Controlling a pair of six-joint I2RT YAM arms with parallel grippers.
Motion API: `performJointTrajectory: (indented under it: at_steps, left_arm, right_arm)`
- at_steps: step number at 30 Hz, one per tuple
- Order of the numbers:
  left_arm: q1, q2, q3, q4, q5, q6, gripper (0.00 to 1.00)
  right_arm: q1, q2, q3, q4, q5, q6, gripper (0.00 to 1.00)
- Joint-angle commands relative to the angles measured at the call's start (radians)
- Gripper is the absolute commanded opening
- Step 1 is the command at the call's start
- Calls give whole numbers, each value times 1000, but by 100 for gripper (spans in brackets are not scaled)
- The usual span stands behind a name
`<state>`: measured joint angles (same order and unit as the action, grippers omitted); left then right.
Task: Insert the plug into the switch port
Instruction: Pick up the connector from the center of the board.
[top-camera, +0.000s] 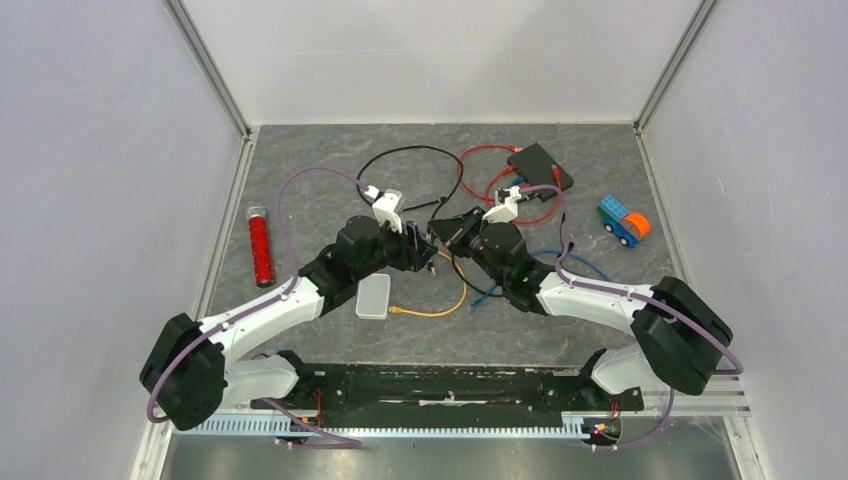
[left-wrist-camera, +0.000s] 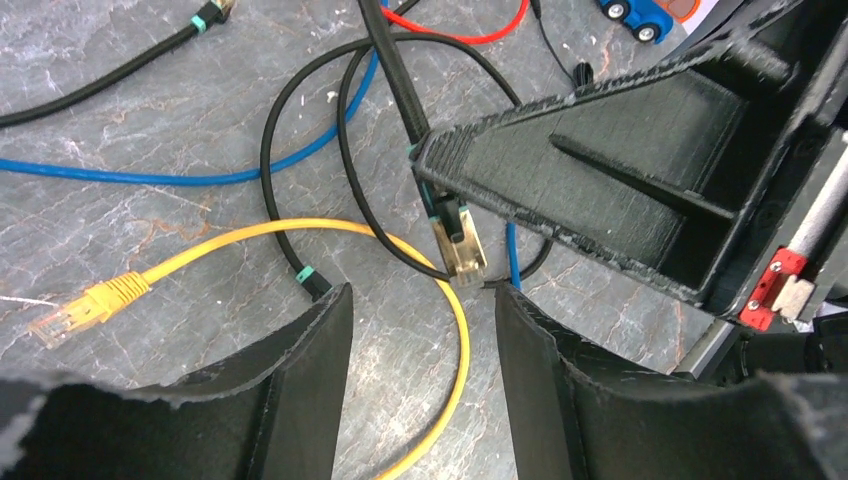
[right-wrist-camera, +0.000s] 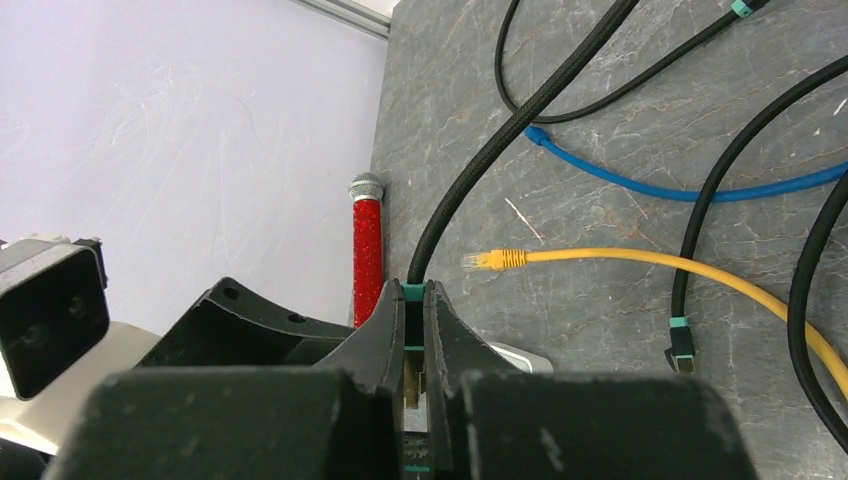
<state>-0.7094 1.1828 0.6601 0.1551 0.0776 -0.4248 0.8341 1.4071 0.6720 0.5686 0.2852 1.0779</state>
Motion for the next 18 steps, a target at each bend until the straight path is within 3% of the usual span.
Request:
performJointTrajectory:
  at_steps: [1, 7, 13, 18]
  left_arm:
    - [-5, -14, 41, 88, -31, 57, 59]
    - [-5, -6, 39, 103, -23, 57, 55]
    - [-5, -4, 37, 100, -32, 61, 30]
    - [-4, -42, 46, 44, -52, 82, 17]
  right_arm:
    - [4, -15, -5, 57, -11, 25, 0]
    - [3, -13, -15, 59, -14, 31, 0]
    - [4, -8, -17, 68, -38, 26, 1]
    - [1, -28, -73, 141, -81, -52, 19]
